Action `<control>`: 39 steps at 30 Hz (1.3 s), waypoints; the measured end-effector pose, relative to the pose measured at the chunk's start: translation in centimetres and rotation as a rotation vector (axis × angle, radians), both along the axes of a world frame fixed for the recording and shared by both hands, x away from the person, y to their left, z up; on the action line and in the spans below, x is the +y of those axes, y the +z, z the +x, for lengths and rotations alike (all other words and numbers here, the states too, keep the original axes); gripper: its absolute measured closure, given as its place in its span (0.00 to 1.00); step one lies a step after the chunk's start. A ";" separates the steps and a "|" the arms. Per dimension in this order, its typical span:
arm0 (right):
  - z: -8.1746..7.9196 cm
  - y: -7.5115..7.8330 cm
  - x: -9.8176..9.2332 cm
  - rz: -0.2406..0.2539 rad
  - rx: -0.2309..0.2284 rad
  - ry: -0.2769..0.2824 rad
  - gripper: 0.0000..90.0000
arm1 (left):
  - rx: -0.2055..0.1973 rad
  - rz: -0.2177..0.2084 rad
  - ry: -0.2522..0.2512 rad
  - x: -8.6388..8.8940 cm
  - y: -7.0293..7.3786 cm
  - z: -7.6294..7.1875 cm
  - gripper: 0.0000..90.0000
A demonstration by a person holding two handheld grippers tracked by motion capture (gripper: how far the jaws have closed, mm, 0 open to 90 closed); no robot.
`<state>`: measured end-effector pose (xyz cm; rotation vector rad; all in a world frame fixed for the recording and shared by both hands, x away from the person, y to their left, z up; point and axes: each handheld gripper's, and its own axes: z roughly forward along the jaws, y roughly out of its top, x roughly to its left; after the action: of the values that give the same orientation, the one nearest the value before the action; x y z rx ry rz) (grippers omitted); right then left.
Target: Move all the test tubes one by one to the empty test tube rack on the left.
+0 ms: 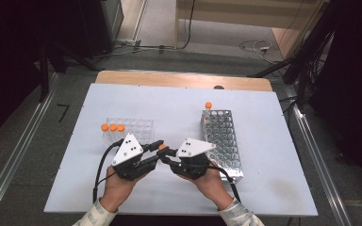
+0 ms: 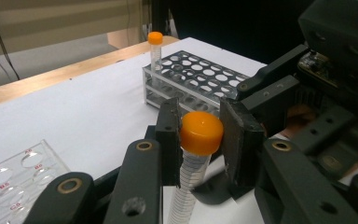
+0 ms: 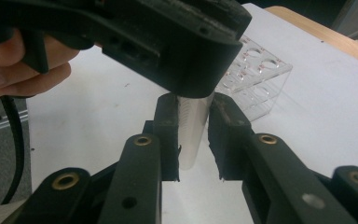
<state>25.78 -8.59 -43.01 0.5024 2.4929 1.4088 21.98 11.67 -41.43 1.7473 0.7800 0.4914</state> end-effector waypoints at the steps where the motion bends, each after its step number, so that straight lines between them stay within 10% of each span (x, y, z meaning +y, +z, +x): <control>1: 0.0 0.0 0.1 -0.003 -0.005 -0.004 0.59 | 0.001 0.001 0.005 0.1 0.0 0.1 0.78; 8: 0.2 0.5 -0.5 0.003 -0.025 -0.054 0.37 | -0.002 -0.062 0.071 2.2 0.8 0.8 0.78; 28: 0.6 0.7 -1.6 0.016 -0.019 -0.098 0.36 | -0.046 -0.103 0.293 7.4 1.9 3.2 0.78; 39: 0.7 0.7 -1.7 0.017 -0.015 -0.102 0.36 | -0.050 -0.099 0.325 8.1 1.7 4.4 0.78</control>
<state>26.44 -10.25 -42.28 0.6103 2.4091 1.3913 26.42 19.74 -39.76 1.5173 1.0418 0.6990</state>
